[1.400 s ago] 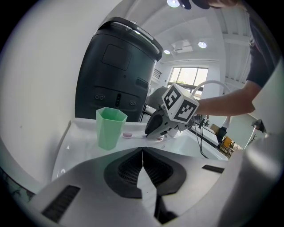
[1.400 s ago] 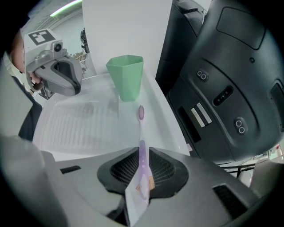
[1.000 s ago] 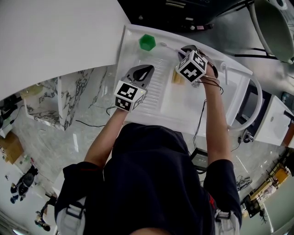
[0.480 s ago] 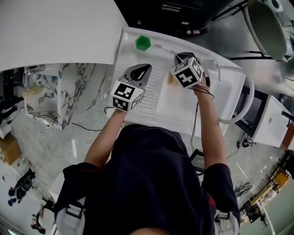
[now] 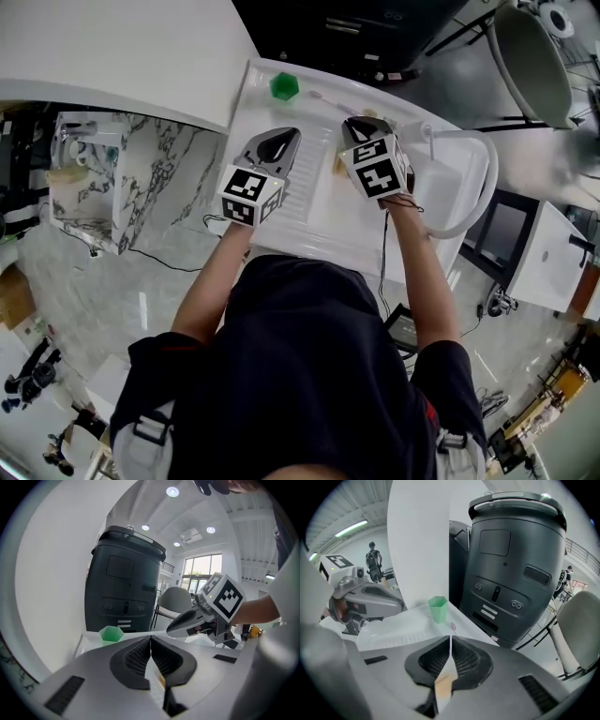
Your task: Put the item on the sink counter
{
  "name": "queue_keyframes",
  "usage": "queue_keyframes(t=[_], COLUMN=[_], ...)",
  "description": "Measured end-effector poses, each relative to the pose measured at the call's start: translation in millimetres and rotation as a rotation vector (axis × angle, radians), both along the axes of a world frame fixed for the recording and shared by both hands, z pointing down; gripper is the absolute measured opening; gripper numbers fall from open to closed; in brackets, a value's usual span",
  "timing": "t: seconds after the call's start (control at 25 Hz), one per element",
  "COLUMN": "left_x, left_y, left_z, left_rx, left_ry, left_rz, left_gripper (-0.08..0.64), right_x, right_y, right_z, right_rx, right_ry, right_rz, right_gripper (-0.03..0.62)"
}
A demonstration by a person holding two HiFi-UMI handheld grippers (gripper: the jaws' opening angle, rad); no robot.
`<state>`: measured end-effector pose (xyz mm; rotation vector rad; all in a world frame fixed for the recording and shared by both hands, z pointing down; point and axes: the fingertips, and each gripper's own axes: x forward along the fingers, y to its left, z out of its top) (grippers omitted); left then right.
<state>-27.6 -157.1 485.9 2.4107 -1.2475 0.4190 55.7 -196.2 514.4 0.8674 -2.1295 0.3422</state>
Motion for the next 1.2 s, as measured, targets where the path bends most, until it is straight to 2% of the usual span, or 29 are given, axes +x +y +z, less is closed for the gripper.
queue_keyframes(t=[0.16,0.8,1.2], left_x=[2.3,8.0,0.4], left_y=[7.3,28.9,33.4], left_z=[-11.7,-48.0,-78.6], left_rx=[0.022,0.113,0.169], left_ry=[-0.001,0.017,0.032], left_rz=[-0.030,-0.118,-0.077], left_gripper=[0.014,0.014,0.014], right_x=[-2.5,-6.2,-27.5], right_y=[7.3,33.3,45.0], right_z=[-21.0,-84.5,-110.8], right_rx=[0.025,0.151,0.178], right_ry=[-0.084,-0.271,-0.346], right_rz=[0.012,-0.018,0.013], right_gripper=[0.038,0.037,0.037])
